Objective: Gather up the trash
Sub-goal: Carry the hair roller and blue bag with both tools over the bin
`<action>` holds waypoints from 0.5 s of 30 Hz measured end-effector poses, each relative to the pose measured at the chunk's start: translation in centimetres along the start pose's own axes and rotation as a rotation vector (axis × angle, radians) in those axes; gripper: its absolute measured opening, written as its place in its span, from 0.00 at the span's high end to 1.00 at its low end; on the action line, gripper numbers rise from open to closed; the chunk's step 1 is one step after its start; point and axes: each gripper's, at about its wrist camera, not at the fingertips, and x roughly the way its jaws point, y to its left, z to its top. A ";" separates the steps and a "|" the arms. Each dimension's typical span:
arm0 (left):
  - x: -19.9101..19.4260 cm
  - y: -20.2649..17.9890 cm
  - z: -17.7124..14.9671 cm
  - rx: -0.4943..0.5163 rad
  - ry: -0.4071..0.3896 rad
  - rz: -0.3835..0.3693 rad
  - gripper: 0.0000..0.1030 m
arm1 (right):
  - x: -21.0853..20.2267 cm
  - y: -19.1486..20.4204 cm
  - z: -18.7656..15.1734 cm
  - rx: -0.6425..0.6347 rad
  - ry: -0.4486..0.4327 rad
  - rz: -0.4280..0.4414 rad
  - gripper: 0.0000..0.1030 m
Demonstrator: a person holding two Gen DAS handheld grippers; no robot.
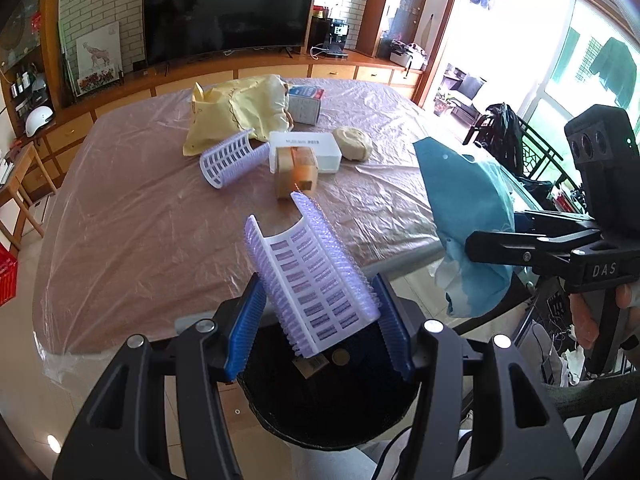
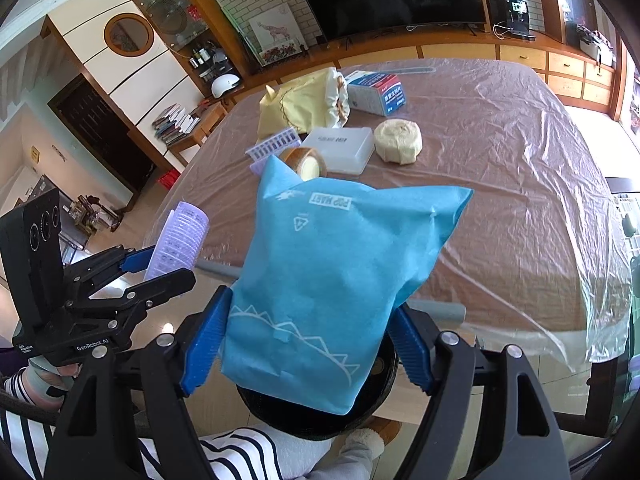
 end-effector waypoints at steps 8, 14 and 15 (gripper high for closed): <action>-0.4 -1.3 -2.0 0.015 0.031 -0.018 0.46 | -0.3 0.5 -1.9 -0.033 0.036 0.002 0.28; -0.4 -1.9 -3.3 0.023 0.059 -0.030 0.46 | 0.0 0.9 -3.1 -0.052 0.068 0.006 0.28; -0.3 -2.0 -3.4 0.024 0.064 -0.031 0.46 | 0.1 1.0 -3.2 -0.056 0.072 0.005 0.28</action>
